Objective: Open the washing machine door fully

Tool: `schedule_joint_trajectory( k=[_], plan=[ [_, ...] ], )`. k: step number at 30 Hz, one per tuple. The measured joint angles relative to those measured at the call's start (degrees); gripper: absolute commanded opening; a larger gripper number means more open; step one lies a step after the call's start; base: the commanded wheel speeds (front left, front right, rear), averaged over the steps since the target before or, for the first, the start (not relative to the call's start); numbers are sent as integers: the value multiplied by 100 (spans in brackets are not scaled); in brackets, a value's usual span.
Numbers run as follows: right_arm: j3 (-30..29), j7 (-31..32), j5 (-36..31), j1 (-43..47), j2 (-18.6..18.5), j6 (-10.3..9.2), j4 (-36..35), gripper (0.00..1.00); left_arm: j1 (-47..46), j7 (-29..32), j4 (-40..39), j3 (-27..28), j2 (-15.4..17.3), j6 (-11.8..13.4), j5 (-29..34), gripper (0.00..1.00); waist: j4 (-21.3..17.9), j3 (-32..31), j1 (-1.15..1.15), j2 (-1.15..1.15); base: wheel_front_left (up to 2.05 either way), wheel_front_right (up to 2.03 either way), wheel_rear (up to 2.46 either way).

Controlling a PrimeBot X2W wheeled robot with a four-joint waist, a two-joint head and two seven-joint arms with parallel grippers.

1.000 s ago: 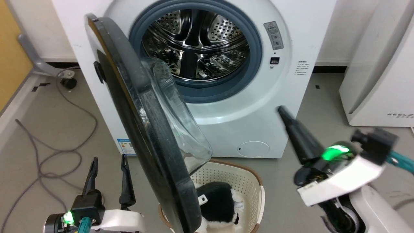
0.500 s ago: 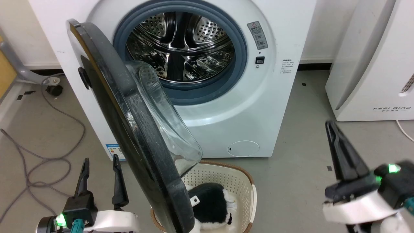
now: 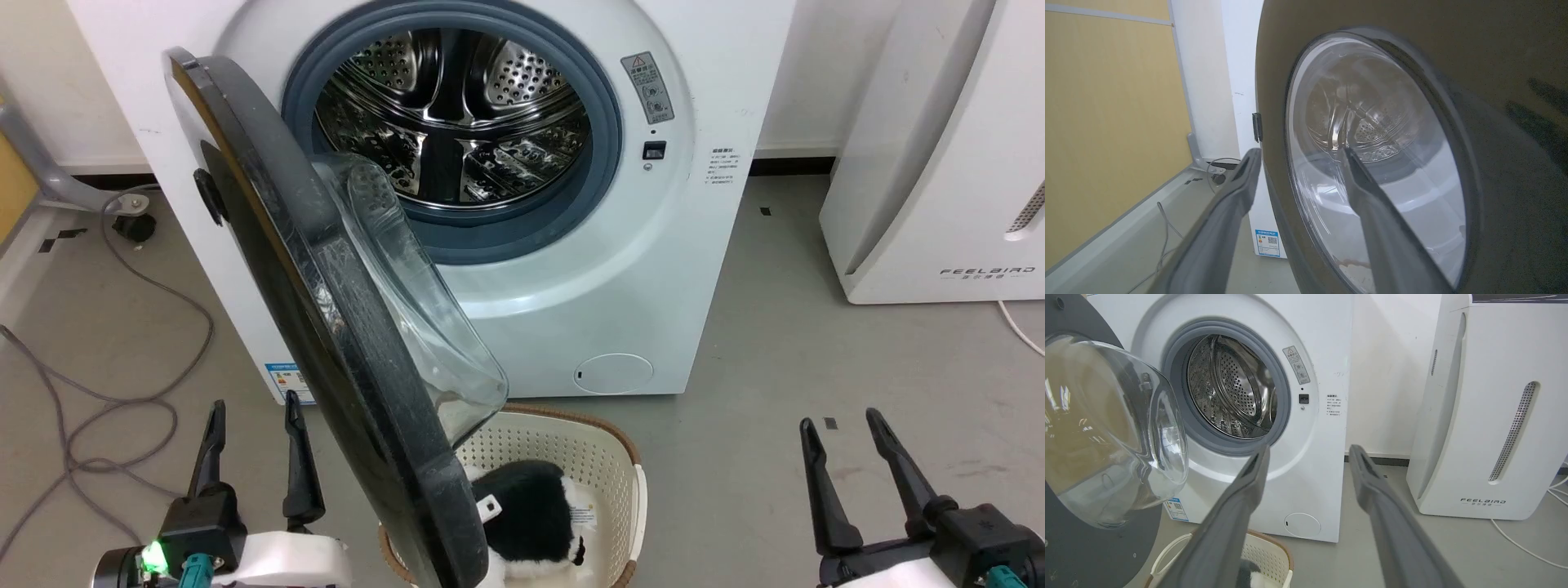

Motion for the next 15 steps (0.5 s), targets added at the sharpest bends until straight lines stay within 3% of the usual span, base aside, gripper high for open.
schedule_joint_trajectory(
  k=[3,4,5,6,10,15],
  plan=[
    [-23,0,-23,5,16,0,11,100,2,0,-4,10,0,47,21,100,7,-3,0,0,0,0,0],
    [-33,0,-45,5,21,0,10,100,3,0,-2,13,0,51,30,55,12,-6,0,0,0,0,0],
    [-42,0,-56,5,23,0,10,100,3,0,-10,23,-1,60,47,18,16,-7,0,0,0,0,0],
    [-48,0,-74,5,25,0,9,100,2,0,-33,43,-1,75,60,0,22,-7,0,0,0,0,0],
    [-97,0,-99,5,32,0,-73,100,-31,0,-219,156,15,75,129,0,55,-21,0,0,0,0,0],
    [-153,0,-87,9,37,0,-216,100,-241,-5,-1026,167,113,73,308,0,79,-49,0,0,0,0,0]
  ],
)
